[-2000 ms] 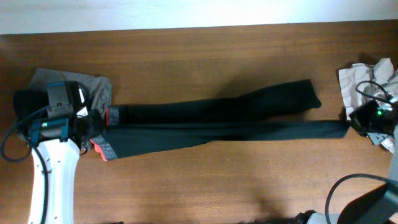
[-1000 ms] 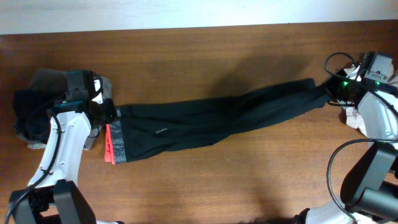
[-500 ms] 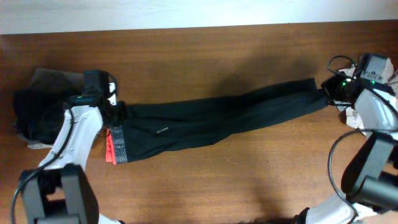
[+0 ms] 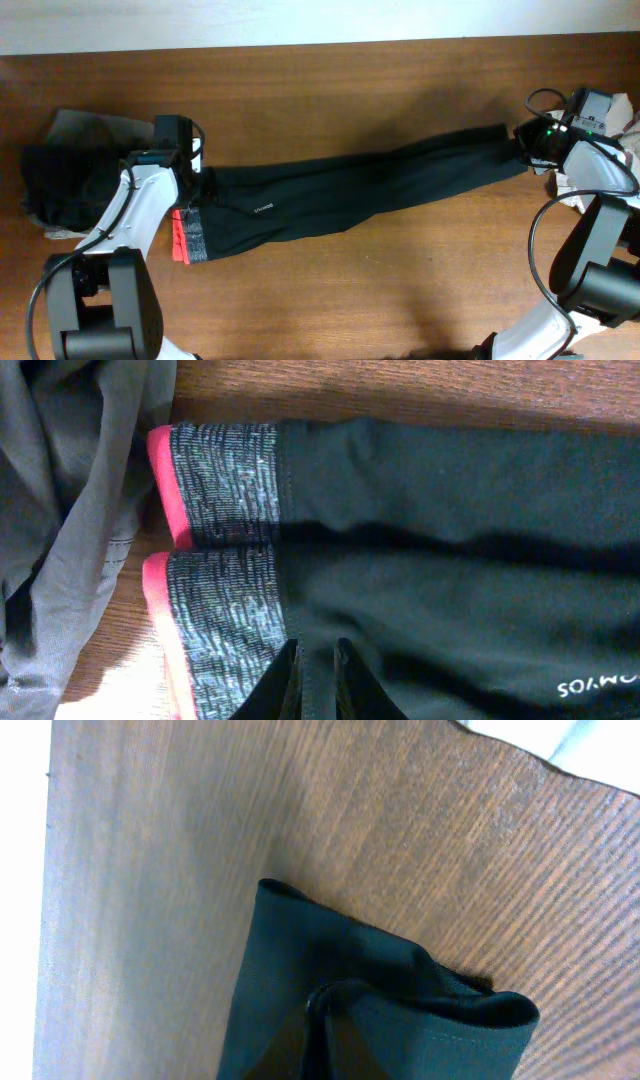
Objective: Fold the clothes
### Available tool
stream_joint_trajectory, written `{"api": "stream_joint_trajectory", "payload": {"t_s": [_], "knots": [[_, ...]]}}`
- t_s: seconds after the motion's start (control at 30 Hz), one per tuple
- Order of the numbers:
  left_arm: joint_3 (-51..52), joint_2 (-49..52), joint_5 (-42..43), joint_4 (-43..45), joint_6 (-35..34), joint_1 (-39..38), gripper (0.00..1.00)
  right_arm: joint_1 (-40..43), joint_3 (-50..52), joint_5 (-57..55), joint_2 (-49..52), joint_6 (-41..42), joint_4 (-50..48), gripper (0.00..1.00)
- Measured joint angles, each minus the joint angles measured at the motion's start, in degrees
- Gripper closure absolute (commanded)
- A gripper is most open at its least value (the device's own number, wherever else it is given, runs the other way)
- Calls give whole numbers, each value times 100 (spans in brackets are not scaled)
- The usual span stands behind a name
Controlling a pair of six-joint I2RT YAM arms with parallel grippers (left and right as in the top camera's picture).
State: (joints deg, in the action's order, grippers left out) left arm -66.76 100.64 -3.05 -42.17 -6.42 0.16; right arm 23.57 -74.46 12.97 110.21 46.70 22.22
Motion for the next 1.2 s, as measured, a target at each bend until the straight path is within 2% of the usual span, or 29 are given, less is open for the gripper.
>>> {"api": "stream_joint_trajectory", "payload": {"t_s": [0.07, 0.1, 0.13, 0.27, 0.4, 0.53, 0.67, 0.8, 0.87, 0.97, 1.07, 1.2], "knots": [[0, 0, 0, 0, 0, 0, 88, 0, -2, 0, 39, 118, -105, 77], [0, 0, 2, 0, 0, 0, 87, -2, -2, 0, 87, 179, -188, 54], [0, 0, 2, 0, 0, 0, 88, -2, -2, 2, 133, 188, -245, 41], [0, 0, 0, 0, 0, 0, 88, -7, -2, 44, 372, 155, -568, 30], [0, 0, 0, 0, 0, 0, 87, 46, -199, 256, 398, -310, -208, 28], [0, 0, 0, 0, 13, 0, 73, 299, -1032, 564, 409, -861, 1003, 29], [0, 0, 0, -11, 81, 0, 60, 660, -2098, 870, 409, -1875, 2509, 30], [-26, 0, 4, -192, 111, 0, 55, 732, -2798, 1047, 411, -2951, 3698, 28], [-116, -2, 7, -361, 118, 0, 53, 656, -2933, 1095, 409, -3403, 4076, 23], [-372, -42, 9, -654, 125, 0, 46, 549, -2942, 1115, 411, -3950, 4301, 1], [-647, -284, 9, -870, 131, 0, 35, 496, -2942, 1141, 411, -4430, 4229, 1], [-909, -772, 9, -1003, 127, 0, 28, 511, -2942, 1139, 411, -4944, 4089, 1]]}}
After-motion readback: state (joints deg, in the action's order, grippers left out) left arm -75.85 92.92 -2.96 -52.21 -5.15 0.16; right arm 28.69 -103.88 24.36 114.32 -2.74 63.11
